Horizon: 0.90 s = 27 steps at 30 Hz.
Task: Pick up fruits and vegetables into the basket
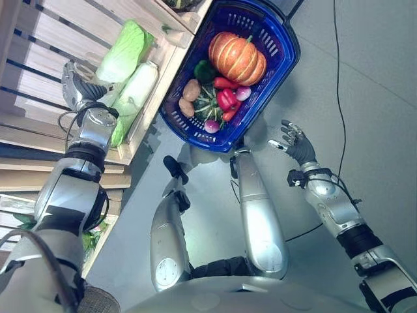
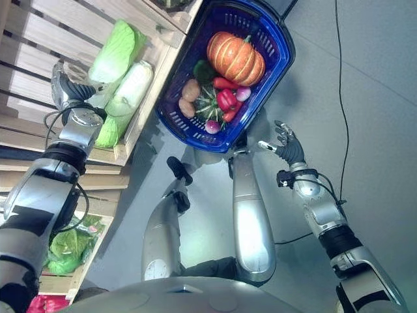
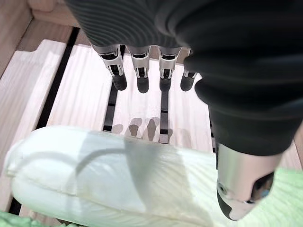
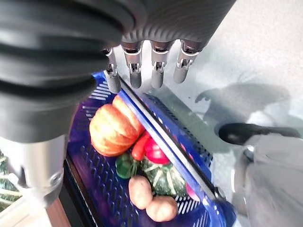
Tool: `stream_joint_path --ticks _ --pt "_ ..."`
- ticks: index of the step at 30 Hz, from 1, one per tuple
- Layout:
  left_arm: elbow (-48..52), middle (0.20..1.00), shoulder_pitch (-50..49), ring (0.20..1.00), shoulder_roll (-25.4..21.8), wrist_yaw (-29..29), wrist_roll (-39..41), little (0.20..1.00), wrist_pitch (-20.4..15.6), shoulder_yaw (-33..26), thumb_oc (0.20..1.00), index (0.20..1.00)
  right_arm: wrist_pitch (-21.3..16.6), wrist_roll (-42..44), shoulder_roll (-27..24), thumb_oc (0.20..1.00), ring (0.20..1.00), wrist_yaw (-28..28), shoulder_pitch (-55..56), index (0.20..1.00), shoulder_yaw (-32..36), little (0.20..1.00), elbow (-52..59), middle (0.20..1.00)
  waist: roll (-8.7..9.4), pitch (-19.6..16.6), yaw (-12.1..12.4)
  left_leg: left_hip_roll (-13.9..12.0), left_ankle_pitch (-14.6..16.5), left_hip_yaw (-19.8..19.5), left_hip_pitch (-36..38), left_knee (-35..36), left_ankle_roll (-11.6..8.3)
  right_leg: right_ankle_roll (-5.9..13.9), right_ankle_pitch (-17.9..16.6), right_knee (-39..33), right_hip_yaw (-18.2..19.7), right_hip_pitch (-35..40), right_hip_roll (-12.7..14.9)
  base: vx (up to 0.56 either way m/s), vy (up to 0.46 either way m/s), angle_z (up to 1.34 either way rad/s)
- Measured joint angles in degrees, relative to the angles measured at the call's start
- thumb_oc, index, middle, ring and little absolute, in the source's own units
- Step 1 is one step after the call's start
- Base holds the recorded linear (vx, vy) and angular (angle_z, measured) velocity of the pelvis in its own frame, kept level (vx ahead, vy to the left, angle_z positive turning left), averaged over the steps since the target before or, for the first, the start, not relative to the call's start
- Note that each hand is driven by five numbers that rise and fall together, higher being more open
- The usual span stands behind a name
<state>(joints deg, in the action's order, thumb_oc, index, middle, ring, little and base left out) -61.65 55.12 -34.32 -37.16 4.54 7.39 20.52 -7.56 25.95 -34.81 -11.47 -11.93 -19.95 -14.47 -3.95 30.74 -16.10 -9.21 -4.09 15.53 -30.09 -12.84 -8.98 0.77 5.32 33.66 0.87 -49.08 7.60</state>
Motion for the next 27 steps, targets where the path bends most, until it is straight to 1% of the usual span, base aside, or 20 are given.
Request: stream_joint_path --ticks 2,4,7,9,13,18,24,27 --pt "-0.9 1.000 0.7 1.000 0.0 1.0 0.0 1.000 1.4 0.3 1.000 1.000 0.0 0.0 0.0 1.000 1.000 -0.5 0.1 1.000 0.0 1.000 0.4 1.000 0.02 0.0 -0.2 0.0 0.1 0.0 -0.2 0.0 -0.17 -0.02 0.2 0.4 0.2 -0.5 0.0 0.03 0.003 -0.02" --pt "-2.3 1.000 1.8 1.000 0.0 2.7 0.1 1.000 1.9 0.7 1.000 1.000 0.2 0.0 0.0 1.000 1.000 -0.7 0.0 1.000 -0.1 1.000 0.8 1.000 0.01 0.0 -0.2 0.1 0.1 0.0 -0.8 0.0 -0.20 -0.03 0.2 0.6 0.2 -1.3 -0.1 0.00 0.000 0.00" --pt "-4.0 1.000 2.2 1.000 0.2 6.6 2.3 1.000 3.6 2.2 1.000 1.000 0.4 0.0 0.0 1.000 1.000 -0.9 -0.3 1.000 0.0 1.000 1.0 1.000 0.01 0.0 -0.6 0.0 0.0 -0.1 -1.5 0.0 -0.22 -0.05 0.2 0.7 0.2 -1.9 -0.1 0.00 0.000 0.00" --pt "-5.6 1.000 2.1 1.000 0.6 9.1 3.7 1.000 3.7 2.3 1.000 1.000 0.8 0.0 0.0 1.000 1.000 -1.1 -0.3 1.000 0.0 1.000 1.3 1.000 0.01 0.0 -0.7 0.0 0.1 0.0 -1.6 0.0 -0.23 -0.05 0.2 0.6 0.3 -2.1 -0.1 0.00 0.000 0.00" --pt "-6.9 1.000 2.3 1.000 0.6 11.7 7.0 1.000 3.7 2.2 1.000 1.000 2.5 0.0 0.0 1.000 1.000 -1.2 -0.7 1.000 0.0 1.000 1.3 1.000 0.02 0.0 -0.7 0.0 0.1 0.1 -1.6 0.0 -0.25 -0.05 0.2 0.5 0.3 -2.2 -0.1 0.00 0.000 0.00" --pt "-7.1 1.000 2.4 1.000 -0.4 12.7 9.1 1.000 3.9 2.2 1.000 1.000 3.3 0.0 0.0 1.000 1.000 -1.3 -2.2 1.000 0.0 1.000 1.4 1.000 0.04 0.0 -0.8 -0.2 0.3 0.5 -2.4 -0.3 -0.31 -0.04 0.2 0.5 0.6 -3.1 -0.4 0.00 0.009 -0.05" --pt "-7.2 1.000 3.0 1.000 -0.6 12.3 9.0 1.000 6.2 2.2 1.000 1.000 4.1 0.0 0.0 1.000 1.000 -1.4 -2.4 1.000 0.1 1.000 1.6 1.000 0.12 -0.1 -0.7 -1.4 2.3 0.5 -4.5 -3.8 -0.58 -0.04 0.2 0.7 0.8 -3.8 -1.1 0.00 0.001 -0.06" --pt "-7.1 1.000 3.3 1.000 -1.0 11.5 9.0 1.000 6.7 2.2 1.000 1.000 4.1 0.0 0.0 1.000 1.000 -1.7 -2.4 1.000 0.2 1.000 1.7 1.000 0.21 -0.2 -0.7 -1.8 3.0 0.3 -5.8 -5.2 -0.43 -0.04 0.2 1.3 0.9 -4.9 -1.4 0.00 -0.009 -0.03"
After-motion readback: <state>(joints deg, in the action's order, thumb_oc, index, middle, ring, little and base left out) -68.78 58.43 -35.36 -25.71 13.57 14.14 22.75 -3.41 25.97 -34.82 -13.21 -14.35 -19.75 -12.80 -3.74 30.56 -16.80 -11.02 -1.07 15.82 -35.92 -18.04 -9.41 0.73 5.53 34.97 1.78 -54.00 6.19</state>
